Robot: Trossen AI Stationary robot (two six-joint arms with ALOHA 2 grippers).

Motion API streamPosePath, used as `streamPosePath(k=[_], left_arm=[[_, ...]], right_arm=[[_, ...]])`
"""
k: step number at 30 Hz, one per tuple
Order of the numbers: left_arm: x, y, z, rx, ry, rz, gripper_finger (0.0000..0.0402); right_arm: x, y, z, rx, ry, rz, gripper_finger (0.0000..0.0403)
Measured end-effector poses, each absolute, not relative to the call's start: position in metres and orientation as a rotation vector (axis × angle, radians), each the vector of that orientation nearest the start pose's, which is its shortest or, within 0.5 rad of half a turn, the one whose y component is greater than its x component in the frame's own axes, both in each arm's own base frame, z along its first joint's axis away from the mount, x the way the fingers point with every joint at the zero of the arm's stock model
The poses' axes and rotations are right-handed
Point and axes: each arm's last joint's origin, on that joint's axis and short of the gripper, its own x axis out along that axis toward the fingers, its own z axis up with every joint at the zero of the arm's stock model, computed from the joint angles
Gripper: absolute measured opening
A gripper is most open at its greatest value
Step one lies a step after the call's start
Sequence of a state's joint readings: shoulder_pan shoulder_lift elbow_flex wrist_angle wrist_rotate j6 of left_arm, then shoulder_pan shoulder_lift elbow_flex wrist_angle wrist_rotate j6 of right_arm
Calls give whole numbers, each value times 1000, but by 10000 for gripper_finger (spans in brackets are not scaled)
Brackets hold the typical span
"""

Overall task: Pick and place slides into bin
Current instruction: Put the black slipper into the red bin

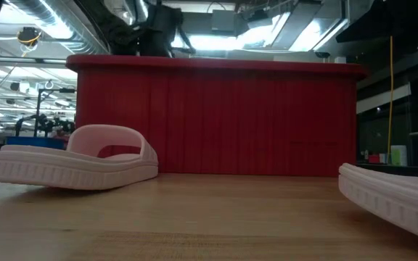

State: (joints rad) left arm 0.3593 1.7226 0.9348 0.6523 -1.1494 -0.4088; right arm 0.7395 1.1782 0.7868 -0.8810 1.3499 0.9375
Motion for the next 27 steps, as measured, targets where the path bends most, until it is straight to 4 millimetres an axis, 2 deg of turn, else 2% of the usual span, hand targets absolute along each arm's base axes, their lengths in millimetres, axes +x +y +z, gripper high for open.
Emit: streamPosePath(k=[9, 16, 23, 27], left_arm=[[320, 163, 212, -272, -154, 1532, 3], [321, 172, 196, -290, -140, 1550, 3], [322, 179, 180, -312, -126, 1551, 3], [323, 179, 178, -309, -117, 1552, 3]], right_arm=[[159, 107, 238, -241, 328, -721, 8], [160, 105, 238, -244, 332, -730, 9], [160, 105, 238, -246, 332, -731, 9], [160, 105, 238, -246, 332, -731, 9]])
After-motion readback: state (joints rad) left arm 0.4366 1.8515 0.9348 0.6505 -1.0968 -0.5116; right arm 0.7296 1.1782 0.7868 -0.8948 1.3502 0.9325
